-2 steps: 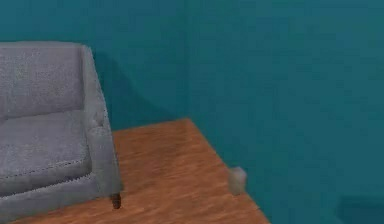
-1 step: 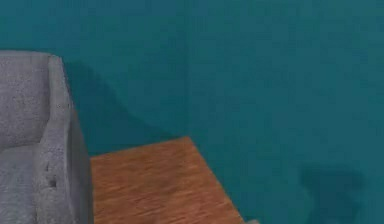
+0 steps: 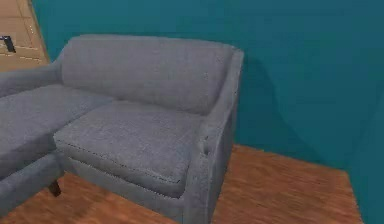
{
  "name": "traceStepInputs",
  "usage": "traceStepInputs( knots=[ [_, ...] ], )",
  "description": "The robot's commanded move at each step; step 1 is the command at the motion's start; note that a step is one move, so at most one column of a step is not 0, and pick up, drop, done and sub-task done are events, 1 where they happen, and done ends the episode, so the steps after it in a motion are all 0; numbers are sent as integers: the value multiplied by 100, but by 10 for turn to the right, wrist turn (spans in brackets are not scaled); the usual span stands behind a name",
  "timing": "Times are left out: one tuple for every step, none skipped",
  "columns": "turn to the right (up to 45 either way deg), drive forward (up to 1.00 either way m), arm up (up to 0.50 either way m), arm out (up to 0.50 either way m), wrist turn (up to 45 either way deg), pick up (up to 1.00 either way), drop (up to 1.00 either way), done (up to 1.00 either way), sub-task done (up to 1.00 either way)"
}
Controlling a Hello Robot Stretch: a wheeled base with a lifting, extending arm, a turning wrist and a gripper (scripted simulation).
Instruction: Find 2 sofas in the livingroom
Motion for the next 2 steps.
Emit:
traceStepInputs(
  knots=[
    [-300,0,0,0,0,0,0,0,0],
    [0,0,0,0,0,0,0,0,100]
  ],
)
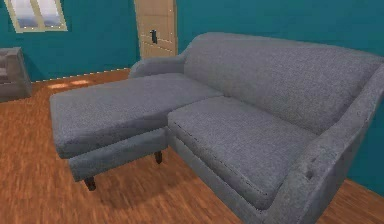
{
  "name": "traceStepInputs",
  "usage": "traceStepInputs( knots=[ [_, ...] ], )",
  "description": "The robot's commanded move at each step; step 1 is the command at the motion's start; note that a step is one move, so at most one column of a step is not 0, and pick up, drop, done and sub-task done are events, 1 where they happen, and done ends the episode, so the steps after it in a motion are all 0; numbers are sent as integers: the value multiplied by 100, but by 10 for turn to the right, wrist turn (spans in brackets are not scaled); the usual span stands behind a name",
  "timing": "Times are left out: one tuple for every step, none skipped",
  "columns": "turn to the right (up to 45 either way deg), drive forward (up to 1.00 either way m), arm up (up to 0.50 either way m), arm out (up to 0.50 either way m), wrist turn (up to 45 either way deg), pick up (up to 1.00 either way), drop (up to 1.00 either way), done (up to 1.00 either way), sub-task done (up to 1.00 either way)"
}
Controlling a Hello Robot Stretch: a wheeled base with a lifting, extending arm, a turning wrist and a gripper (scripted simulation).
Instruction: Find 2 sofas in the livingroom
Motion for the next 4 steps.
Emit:
traceStepInputs(
  knots=[
    [-450,0,0,0,0,0,0,0,0],
    [-180,0,0,0,0,0,0,0,0],
    [0,100,0,0,0,0,0,0,0],
    [-30,0,0,0,0,0,0,0,0]
  ],
)
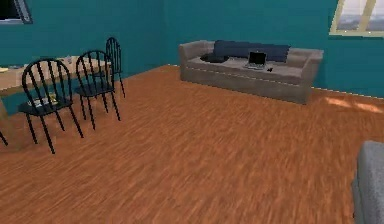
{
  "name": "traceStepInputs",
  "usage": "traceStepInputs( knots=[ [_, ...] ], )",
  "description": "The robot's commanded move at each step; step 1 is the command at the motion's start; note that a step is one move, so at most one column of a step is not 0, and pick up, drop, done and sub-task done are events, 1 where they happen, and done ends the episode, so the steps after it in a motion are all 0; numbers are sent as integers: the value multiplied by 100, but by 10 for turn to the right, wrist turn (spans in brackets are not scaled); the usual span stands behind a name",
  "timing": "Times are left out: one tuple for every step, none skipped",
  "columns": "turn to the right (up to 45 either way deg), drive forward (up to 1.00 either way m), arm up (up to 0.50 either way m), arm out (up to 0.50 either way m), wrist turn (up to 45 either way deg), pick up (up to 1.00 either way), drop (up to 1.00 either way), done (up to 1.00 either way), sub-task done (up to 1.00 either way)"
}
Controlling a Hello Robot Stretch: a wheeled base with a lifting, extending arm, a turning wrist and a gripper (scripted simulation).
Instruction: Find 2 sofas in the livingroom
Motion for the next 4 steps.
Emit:
traceStepInputs(
  knots=[
    [0,50,0,0,0,0,0,0,0],
    [300,0,0,0,0,0,0,0,0],
    [0,100,0,0,0,0,0,0,0],
    [0,50,0,0,0,0,0,0,0]
  ],
)
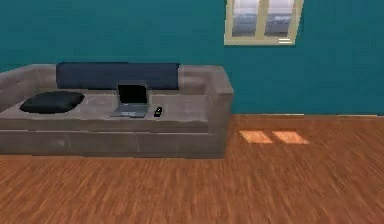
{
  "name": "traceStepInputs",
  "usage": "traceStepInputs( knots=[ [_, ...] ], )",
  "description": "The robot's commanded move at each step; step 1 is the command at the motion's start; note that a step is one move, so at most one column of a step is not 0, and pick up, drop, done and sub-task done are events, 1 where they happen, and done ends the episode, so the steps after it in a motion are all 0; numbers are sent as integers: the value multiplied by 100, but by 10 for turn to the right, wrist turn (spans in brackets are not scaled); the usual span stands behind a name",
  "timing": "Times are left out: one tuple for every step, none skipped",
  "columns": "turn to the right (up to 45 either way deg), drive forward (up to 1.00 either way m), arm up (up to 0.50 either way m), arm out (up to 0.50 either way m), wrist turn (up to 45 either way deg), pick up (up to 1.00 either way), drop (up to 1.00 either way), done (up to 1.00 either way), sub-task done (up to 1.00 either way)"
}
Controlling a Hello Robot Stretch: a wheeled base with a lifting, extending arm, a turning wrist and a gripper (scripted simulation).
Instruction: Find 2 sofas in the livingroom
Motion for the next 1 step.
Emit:
traceStepInputs(
  knots=[
    [240,0,0,0,0,0,0,0,0]
  ],
)
